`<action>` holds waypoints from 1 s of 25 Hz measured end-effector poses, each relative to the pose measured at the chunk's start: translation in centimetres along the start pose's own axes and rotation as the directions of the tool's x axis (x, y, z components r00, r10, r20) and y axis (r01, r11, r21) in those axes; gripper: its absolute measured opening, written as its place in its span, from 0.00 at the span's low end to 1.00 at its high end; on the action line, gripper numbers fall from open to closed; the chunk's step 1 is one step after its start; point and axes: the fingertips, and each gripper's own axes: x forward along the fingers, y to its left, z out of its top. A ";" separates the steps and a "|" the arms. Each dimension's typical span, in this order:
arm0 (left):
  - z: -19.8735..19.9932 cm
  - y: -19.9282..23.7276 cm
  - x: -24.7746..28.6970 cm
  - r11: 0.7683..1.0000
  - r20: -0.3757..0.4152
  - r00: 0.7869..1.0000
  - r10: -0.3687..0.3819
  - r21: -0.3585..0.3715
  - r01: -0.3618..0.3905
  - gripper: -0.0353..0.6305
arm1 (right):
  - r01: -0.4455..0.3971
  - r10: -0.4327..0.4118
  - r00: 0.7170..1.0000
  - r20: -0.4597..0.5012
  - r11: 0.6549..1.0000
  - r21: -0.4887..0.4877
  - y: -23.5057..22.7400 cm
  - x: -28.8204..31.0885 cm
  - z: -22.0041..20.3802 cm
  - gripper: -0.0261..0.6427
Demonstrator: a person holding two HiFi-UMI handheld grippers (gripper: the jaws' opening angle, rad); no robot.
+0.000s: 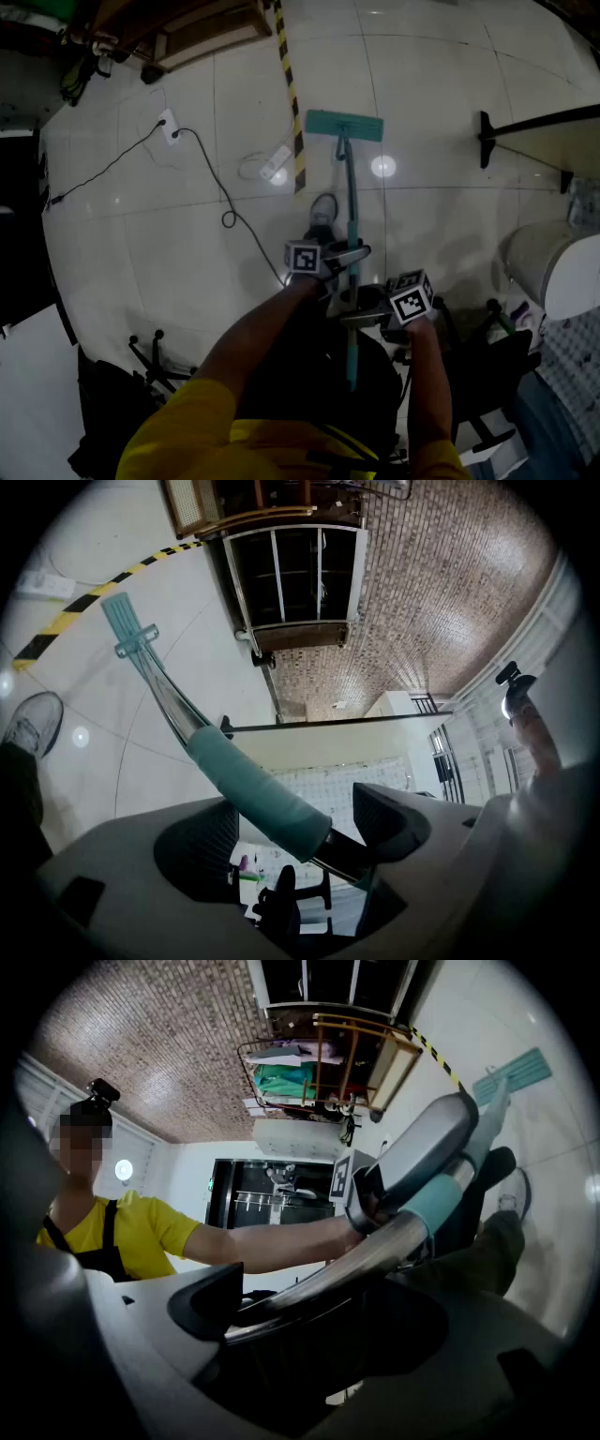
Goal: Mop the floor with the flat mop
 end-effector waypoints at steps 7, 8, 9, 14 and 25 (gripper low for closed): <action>16.7 0.5 3.3 0.995 -0.008 0.998 -0.061 0.078 0.062 0.61 | 0.007 -0.007 1.000 0.004 1.000 -0.010 -3.0 -1.5 16.4 0.62; 18.8 0.6 3.5 0.994 -0.017 0.998 -0.064 0.083 0.065 0.61 | 0.009 -0.008 1.000 0.011 1.000 -0.010 -3.4 -1.4 18.7 0.62; 20.9 0.7 3.7 0.994 -0.028 0.997 -0.066 0.088 0.068 0.61 | 0.011 -0.011 1.000 0.024 1.000 -0.007 -3.8 -1.5 20.9 0.61; 28.5 1.2 5.8 0.992 -0.090 0.995 -0.054 0.106 0.063 0.62 | 0.039 -0.041 0.984 0.175 0.999 0.015 -5.9 -3.4 29.2 0.59; 19.6 -1.7 7.3 0.992 -0.141 0.987 -0.082 0.080 0.094 0.62 | 0.066 -0.066 0.965 0.254 0.998 0.008 -2.4 -6.3 20.8 0.60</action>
